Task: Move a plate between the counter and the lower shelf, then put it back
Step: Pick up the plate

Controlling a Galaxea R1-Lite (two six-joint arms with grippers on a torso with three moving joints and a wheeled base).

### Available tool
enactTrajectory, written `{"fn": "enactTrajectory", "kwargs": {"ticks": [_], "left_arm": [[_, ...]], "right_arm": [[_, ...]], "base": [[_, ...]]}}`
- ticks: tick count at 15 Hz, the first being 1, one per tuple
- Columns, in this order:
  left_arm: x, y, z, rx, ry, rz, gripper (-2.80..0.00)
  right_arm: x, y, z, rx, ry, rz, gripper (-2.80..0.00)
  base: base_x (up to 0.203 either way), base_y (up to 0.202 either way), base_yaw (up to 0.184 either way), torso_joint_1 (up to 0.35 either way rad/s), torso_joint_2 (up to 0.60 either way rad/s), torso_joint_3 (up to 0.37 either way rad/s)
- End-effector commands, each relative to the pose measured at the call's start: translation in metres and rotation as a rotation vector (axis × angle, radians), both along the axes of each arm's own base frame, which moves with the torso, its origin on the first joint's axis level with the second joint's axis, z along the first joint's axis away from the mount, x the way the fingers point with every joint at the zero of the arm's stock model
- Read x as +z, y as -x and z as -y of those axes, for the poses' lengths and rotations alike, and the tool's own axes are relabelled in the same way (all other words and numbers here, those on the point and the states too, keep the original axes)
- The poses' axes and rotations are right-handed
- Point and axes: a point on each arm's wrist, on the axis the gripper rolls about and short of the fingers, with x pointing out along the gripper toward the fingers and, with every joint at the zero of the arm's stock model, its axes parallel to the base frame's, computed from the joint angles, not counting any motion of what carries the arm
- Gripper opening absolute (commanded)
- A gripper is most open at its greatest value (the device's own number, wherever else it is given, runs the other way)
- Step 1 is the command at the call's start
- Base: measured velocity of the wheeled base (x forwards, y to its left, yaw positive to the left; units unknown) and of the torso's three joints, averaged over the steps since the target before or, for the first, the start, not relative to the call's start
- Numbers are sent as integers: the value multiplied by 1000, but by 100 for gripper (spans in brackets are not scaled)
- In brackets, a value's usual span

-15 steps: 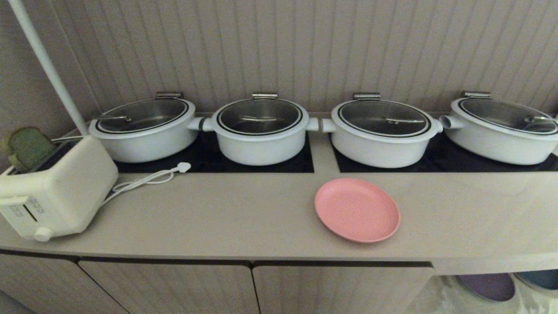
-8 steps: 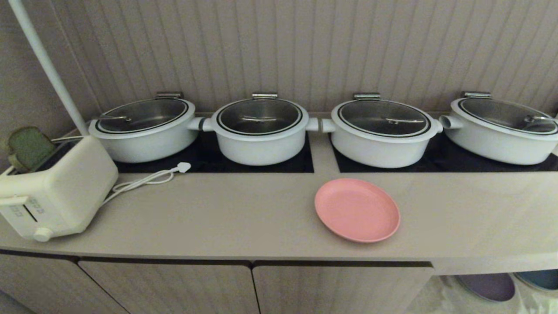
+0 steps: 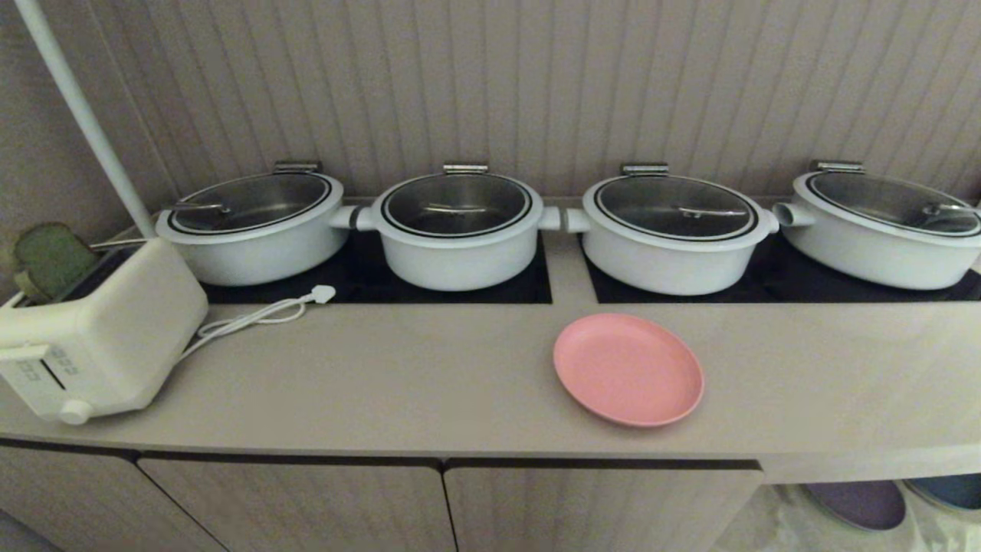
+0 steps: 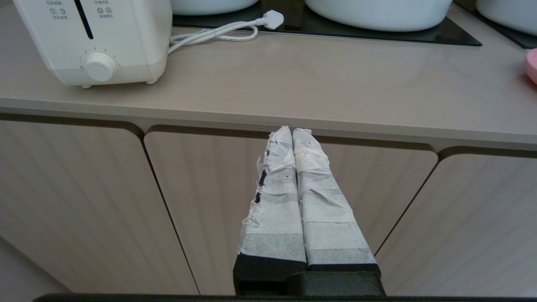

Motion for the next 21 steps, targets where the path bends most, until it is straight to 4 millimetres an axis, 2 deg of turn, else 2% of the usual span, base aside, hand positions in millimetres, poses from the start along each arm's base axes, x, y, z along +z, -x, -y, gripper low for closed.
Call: {"fn": "enactTrajectory", "kwargs": {"ticks": [1, 3, 6, 9, 11, 15, 21], "left_arm": [[0, 0, 0, 0, 1, -1, -280], [0, 0, 0, 0, 1, -1, -280], [0, 0, 0, 0, 1, -1, -280], [0, 0, 0, 0, 1, -1, -280], [0, 0, 0, 0, 1, -1, -280], [0, 0, 0, 0, 1, -1, -280], [0, 0, 0, 0, 1, -1, -280]], "right_arm": [[15, -59, -5, 37, 6, -203, -280], [15, -85, -9, 61, 8, -360, -280], [1, -122, -13, 113, -36, -604, -280], [-17, -146, -18, 153, -214, -807, -280], [-25, -157, -20, 153, -274, -878, -280], [-25, -176, -32, 192, -244, -922, -280], [-27, -174, -39, 378, 25, -1082, -280]], "base": [[0, 0, 0, 0, 0, 0], [0, 0, 0, 0, 0, 0], [0, 0, 0, 0, 0, 0], [0, 0, 0, 0, 0, 0], [0, 0, 0, 0, 0, 0], [0, 0, 0, 0, 0, 0], [0, 0, 0, 0, 0, 0]]}}
